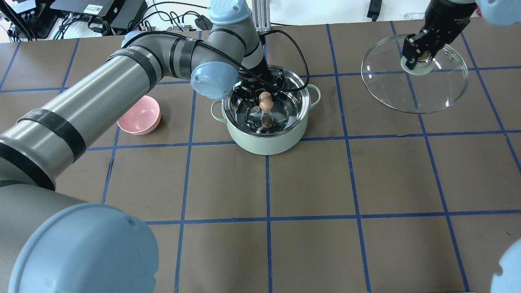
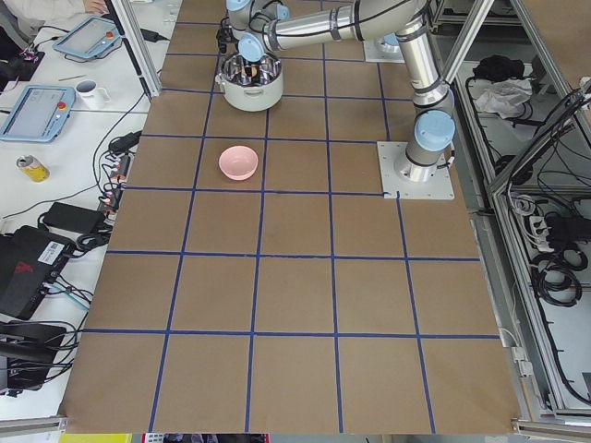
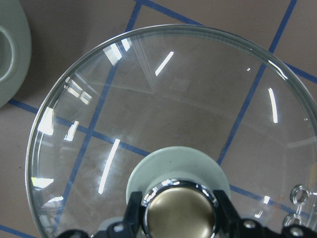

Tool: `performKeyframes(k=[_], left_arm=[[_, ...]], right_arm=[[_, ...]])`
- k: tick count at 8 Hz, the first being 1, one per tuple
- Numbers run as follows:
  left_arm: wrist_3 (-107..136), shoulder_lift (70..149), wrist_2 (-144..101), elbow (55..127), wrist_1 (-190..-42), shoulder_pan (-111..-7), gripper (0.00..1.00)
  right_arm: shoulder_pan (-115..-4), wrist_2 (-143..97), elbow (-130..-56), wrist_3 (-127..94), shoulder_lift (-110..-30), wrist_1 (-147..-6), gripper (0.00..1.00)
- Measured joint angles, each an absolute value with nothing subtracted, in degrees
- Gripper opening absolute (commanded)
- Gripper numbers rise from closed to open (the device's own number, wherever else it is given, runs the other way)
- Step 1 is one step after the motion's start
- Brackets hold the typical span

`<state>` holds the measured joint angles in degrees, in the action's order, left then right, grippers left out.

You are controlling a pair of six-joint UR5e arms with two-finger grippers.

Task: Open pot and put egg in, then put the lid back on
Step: 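Lower the egg into the pot with the left gripper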

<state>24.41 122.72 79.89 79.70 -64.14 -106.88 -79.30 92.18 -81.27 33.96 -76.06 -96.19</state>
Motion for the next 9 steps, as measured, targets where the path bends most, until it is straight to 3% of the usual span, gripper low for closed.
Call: performKeyframes(k=[5,9], left_arm=[[24.5,124.2,79.7,80.2,-62.8,-107.0,0.0],[24.3,124.2,78.8,82.2,-60.3,-107.0,0.45]], right_arm=[[-79.3,92.0,-81.5,33.0,-76.2,-96.5,0.0],[-79.4,90.2,-81.6,30.6,-76.3,-96.3,0.0]])
